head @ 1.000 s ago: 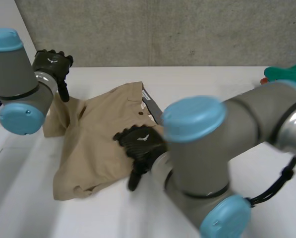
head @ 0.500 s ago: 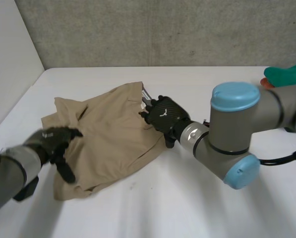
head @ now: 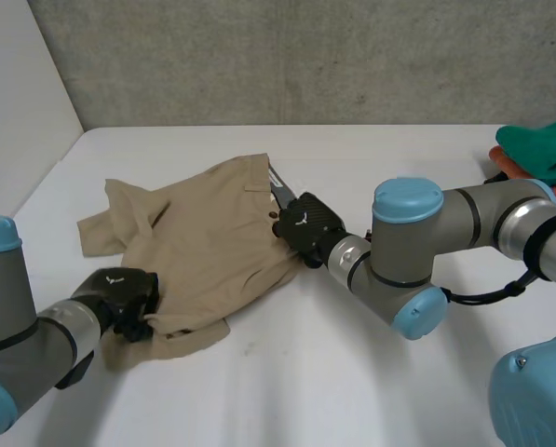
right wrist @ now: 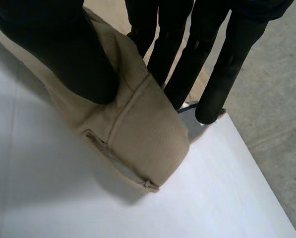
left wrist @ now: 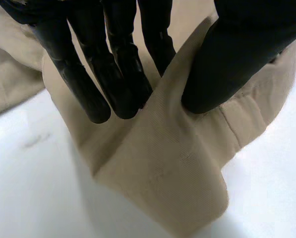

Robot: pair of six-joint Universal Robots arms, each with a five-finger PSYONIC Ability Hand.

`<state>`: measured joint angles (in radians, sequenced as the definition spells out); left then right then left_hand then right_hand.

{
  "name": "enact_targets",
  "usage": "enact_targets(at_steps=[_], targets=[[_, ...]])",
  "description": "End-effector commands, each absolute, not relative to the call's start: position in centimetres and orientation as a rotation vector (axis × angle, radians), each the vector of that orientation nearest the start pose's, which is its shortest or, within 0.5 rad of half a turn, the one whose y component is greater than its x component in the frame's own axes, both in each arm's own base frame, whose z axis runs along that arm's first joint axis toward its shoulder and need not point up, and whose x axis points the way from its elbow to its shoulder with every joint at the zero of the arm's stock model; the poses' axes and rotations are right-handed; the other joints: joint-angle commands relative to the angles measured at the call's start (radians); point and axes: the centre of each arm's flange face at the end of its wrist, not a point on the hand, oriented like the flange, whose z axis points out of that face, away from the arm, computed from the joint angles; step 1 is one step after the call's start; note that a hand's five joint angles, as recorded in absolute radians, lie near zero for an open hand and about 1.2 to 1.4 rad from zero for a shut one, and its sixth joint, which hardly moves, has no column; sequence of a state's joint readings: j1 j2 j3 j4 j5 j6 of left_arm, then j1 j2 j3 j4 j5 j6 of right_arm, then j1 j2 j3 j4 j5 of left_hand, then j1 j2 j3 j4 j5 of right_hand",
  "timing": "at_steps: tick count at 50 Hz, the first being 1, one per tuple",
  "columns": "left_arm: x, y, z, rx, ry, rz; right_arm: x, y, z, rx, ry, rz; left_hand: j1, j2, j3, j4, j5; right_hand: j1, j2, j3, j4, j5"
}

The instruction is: Fold the laundry.

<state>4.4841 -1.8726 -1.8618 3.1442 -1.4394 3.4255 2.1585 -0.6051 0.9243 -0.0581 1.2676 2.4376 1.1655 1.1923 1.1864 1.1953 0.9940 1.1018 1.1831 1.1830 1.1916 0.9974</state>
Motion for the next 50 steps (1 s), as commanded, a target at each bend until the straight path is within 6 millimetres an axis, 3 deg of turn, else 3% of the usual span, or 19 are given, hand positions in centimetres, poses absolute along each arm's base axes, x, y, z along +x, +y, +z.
enact_targets(at_steps=[1, 2, 3, 7, 10, 14, 19, 22, 28, 31, 34, 37, 38, 39, 43, 47, 50], targets=[[-21.6, -25.0, 19.8, 0.862, 2.565, -1.807, 37.1, -29.4, 17.8, -1.448, 1.738, -1.875, 0.231, 0.204, 0.210, 0.201, 0.228, 0.294, 0.213, 0.213, 0.205, 0.224], [-21.8, -25.0, 21.1, 0.862, 2.532, -1.858, 36.7, -29.3, 19.0, -1.428, 1.734, -1.897, 0.231, 0.204, 0.210, 0.201, 0.228, 0.294, 0.213, 0.213, 0.205, 0.224], [-21.9, -24.8, 23.8, 0.855, 2.466, -1.951, 35.4, -29.3, 21.4, -1.383, 1.748, -1.936, 0.231, 0.204, 0.210, 0.201, 0.228, 0.294, 0.213, 0.213, 0.205, 0.224], [-21.7, -23.4, 31.4, 0.813, 2.282, -2.194, 32.2, -29.1, 26.2, -1.313, 1.794, -2.020, 0.231, 0.204, 0.210, 0.201, 0.228, 0.294, 0.213, 0.213, 0.205, 0.224], [-21.6, -21.9, 35.4, 0.808, 2.193, -2.316, 30.0, -27.9, 31.2, -1.234, 1.774, -2.121, 0.231, 0.204, 0.210, 0.201, 0.228, 0.294, 0.213, 0.213, 0.205, 0.224], [-22.2, -20.8, 38.3, 0.841, 2.166, -2.376, 27.9, -25.9, 36.0, -1.114, 1.765, -2.214, 0.231, 0.204, 0.210, 0.201, 0.228, 0.294, 0.213, 0.213, 0.205, 0.224], [-22.9, -22.5, 38.0, 0.859, 2.222, -2.301, 27.1, -25.6, 36.9, -1.066, 1.794, -2.207, 0.231, 0.204, 0.210, 0.201, 0.228, 0.294, 0.213, 0.213, 0.205, 0.224], [-23.4, -24.6, 36.3, 0.891, 2.268, -2.203, 27.1, -26.0, 36.2, -1.072, 1.828, -2.185, 0.231, 0.204, 0.210, 0.201, 0.228, 0.294, 0.213, 0.213, 0.205, 0.224], [-25.8, -29.8, 32.1, 1.057, 2.209, -2.075, 28.8, -28.8, 31.9, -1.099, 1.932, -2.081, 0.231, 0.204, 0.210, 0.201, 0.228, 0.294, 0.213, 0.213, 0.205, 0.224], [-27.5, -31.2, 31.8, 1.123, 2.114, -2.114, 29.5, -30.6, 30.5, -1.084, 1.954, -2.093, 0.231, 0.204, 0.210, 0.201, 0.228, 0.294, 0.213, 0.213, 0.205, 0.224], [-29.3, -33.5, 33.9, 1.095, 1.893, -2.287, 30.6, -33.0, 30.8, -0.997, 1.907, -2.231, 0.231, 0.204, 0.210, 0.201, 0.228, 0.294, 0.213, 0.213, 0.205, 0.224], [-30.2, -35.0, 37.9, 0.981, 1.658, -2.507, 31.5, -35.1, 34.1, -0.808, 1.728, -2.485, 0.231, 0.204, 0.210, 0.201, 0.228, 0.294, 0.213, 0.213, 0.205, 0.224], [-30.2, -35.0, 39.3, 0.942, 1.593, -2.569, 31.6, -35.3, 35.3, -0.749, 1.659, -2.552, 0.231, 0.204, 0.210, 0.201, 0.228, 0.294, 0.213, 0.213, 0.205, 0.224], [-30.3, -34.6, 42.3, 0.858, 1.461, -2.702, 31.6, -35.8, 37.9, -0.623, 1.513, -2.676, 0.231, 0.204, 0.210, 0.201, 0.228, 0.294, 0.213, 0.213, 0.205, 0.224], [-29.9, -32.4, 48.4, 0.667, 1.230, -2.966, 31.4, -35.5, 42.5, -0.384, 1.215, -2.844, 0.231, 0.204, 0.210, 0.201, 0.228, 0.294, 0.213, 0.213, 0.205, 0.224], [-29.2, -31.8, 50.4, 0.539, 1.159, -3.068, 31.7, -34.0, 44.3, -0.348, 1.124, -2.857, 0.231, 0.204, 0.210, 0.201, 0.228, 0.294, 0.213, 0.213, 0.205, 0.224], [-29.1, -31.9, 50.4, 0.531, 1.157, -3.069, 31.9, -33.6, 44.3, -0.369, 1.132, -2.840, 0.231, 0.204, 0.210, 0.201, 0.228, 0.294, 0.213, 0.213, 0.205, 0.224]])
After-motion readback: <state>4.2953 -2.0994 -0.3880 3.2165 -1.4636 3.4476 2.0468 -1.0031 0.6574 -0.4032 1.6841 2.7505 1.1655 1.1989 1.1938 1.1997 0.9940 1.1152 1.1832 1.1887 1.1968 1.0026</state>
